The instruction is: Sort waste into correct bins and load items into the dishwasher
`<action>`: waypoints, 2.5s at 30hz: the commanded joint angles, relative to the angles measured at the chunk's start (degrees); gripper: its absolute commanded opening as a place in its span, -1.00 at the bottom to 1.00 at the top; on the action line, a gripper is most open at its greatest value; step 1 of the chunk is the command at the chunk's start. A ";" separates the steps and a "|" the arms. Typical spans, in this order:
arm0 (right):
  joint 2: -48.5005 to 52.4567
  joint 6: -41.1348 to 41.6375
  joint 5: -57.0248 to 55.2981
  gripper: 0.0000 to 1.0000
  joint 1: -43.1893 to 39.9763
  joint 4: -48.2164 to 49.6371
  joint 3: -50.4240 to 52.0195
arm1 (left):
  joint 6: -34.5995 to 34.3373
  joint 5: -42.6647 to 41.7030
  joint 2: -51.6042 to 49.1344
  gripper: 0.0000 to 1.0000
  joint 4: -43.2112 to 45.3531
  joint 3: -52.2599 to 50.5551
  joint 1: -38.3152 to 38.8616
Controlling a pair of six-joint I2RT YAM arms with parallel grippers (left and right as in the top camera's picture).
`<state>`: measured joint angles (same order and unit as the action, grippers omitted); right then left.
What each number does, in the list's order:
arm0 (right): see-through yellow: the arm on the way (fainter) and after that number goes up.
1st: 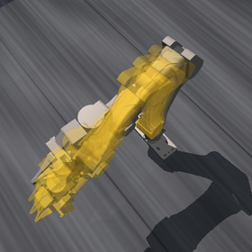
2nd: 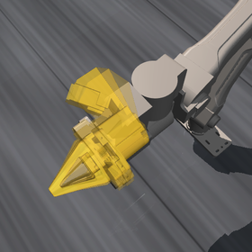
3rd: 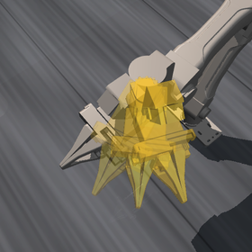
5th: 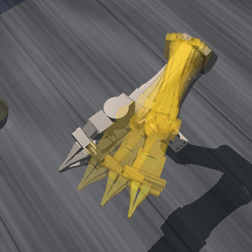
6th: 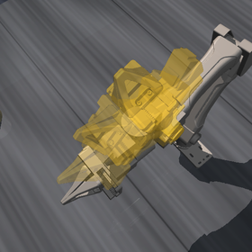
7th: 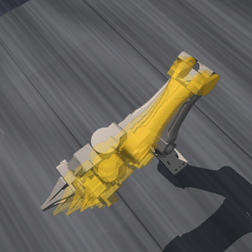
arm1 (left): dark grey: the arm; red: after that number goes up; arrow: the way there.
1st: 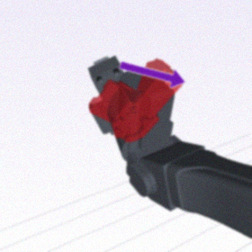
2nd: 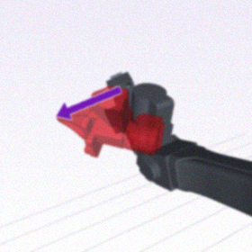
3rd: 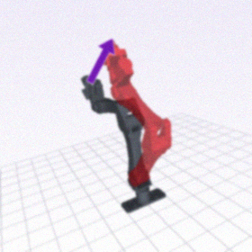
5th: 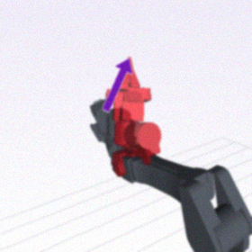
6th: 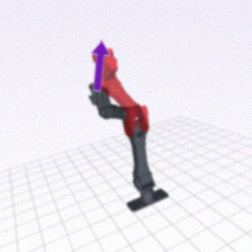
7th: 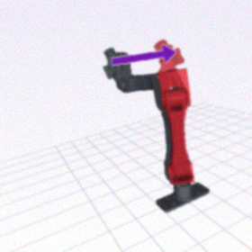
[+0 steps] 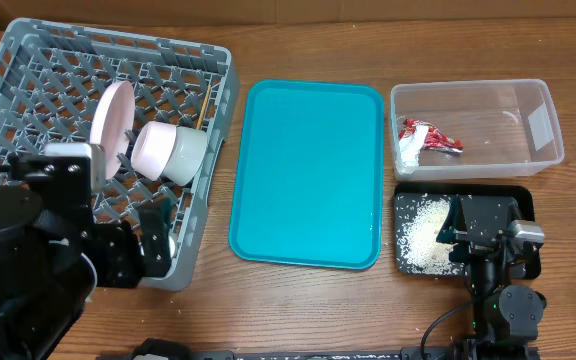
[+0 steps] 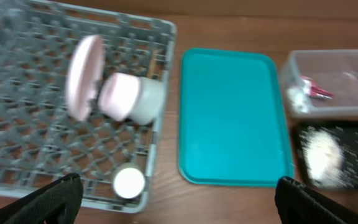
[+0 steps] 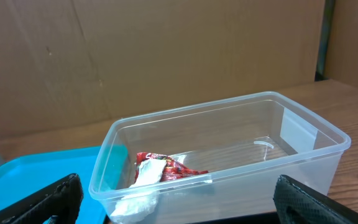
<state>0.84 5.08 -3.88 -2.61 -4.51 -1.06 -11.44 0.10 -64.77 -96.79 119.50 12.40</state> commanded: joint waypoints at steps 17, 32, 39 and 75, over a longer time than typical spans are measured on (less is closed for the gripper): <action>-0.68 -0.22 -0.46 1.00 -0.02 0.33 0.61 | 8.00 -5.53 2.64 1.00 25.90 -14.73 6.10; -0.68 -0.22 -0.46 1.00 -0.02 0.35 0.61 | 17.81 -6.62 32.22 1.00 76.43 -71.80 8.72; -0.68 -0.22 -0.46 1.00 -0.02 0.33 0.61 | 19.91 -7.19 46.51 1.00 84.94 -91.49 8.55; -0.68 -0.22 -0.46 1.00 -0.02 0.33 0.61 | 20.65 -7.17 64.30 1.00 92.98 -119.23 8.57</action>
<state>0.84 5.10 -3.88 -2.61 -4.51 -1.06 7.97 -6.70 -0.95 -3.66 0.49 21.02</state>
